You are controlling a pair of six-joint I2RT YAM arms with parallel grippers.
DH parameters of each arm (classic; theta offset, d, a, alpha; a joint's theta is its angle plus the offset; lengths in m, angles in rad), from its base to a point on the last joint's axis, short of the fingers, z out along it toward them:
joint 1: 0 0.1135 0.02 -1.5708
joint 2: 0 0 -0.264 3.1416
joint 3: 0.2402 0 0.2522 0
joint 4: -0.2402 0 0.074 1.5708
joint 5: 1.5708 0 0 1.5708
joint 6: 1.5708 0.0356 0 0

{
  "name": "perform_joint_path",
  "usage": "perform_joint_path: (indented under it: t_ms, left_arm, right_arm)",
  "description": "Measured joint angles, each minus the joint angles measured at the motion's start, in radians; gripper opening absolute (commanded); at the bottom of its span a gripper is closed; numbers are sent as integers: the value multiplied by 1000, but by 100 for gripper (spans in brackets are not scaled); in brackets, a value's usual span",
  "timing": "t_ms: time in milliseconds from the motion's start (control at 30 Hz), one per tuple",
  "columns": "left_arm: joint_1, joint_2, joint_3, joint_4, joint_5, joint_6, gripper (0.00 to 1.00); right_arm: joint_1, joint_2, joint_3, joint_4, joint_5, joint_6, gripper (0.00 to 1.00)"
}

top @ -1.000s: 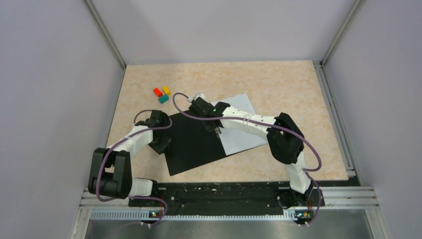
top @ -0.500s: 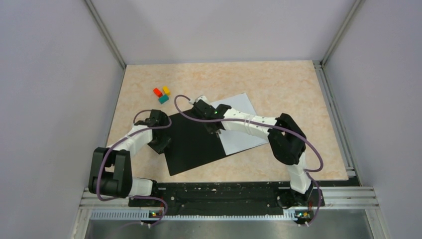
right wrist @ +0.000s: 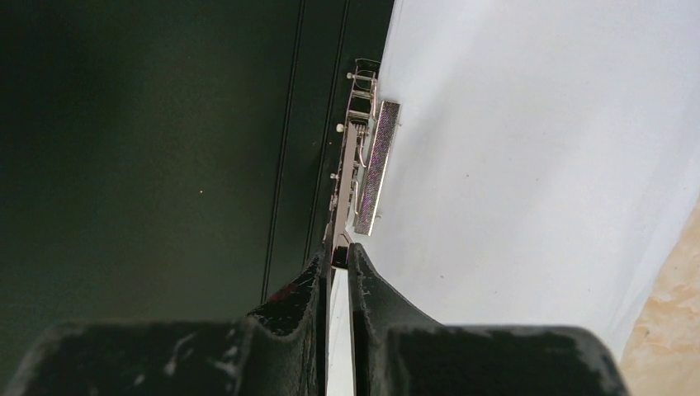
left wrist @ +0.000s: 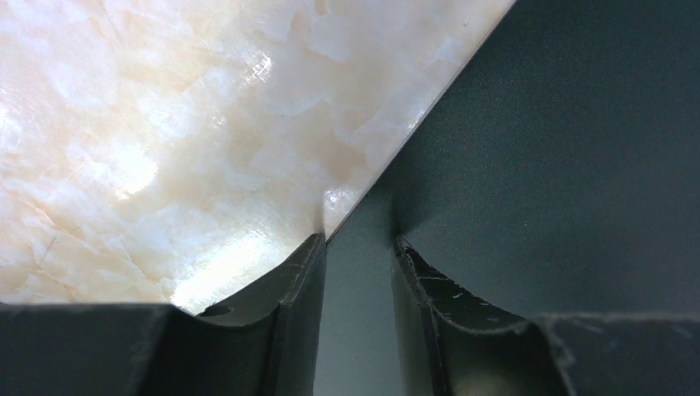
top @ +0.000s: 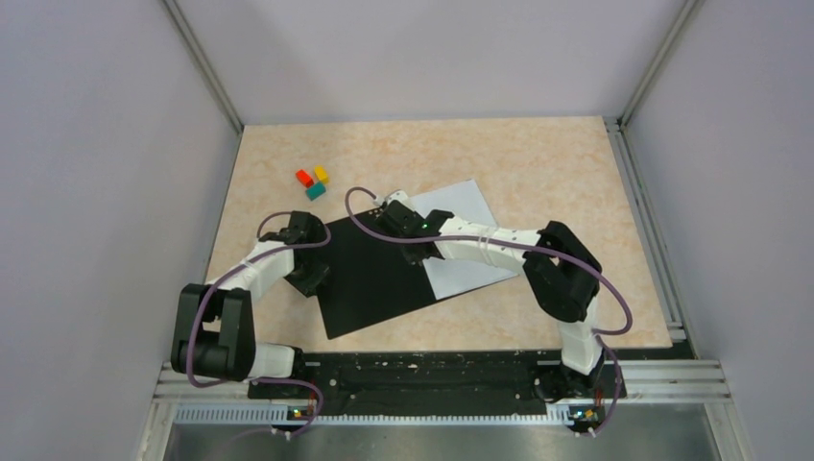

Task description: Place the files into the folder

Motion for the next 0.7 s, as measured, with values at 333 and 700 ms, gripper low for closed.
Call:
perform_joint_path:
  t_ms: [333,700]
  left_arm:
    - [4,0,0,0,3,0,39]
    - [5,0,-3,2,4,1,39]
  right_arm:
    - [-16,-26,-87,69,-29,36,0]
    - [-42,-33,-129,111,-96,55,0]
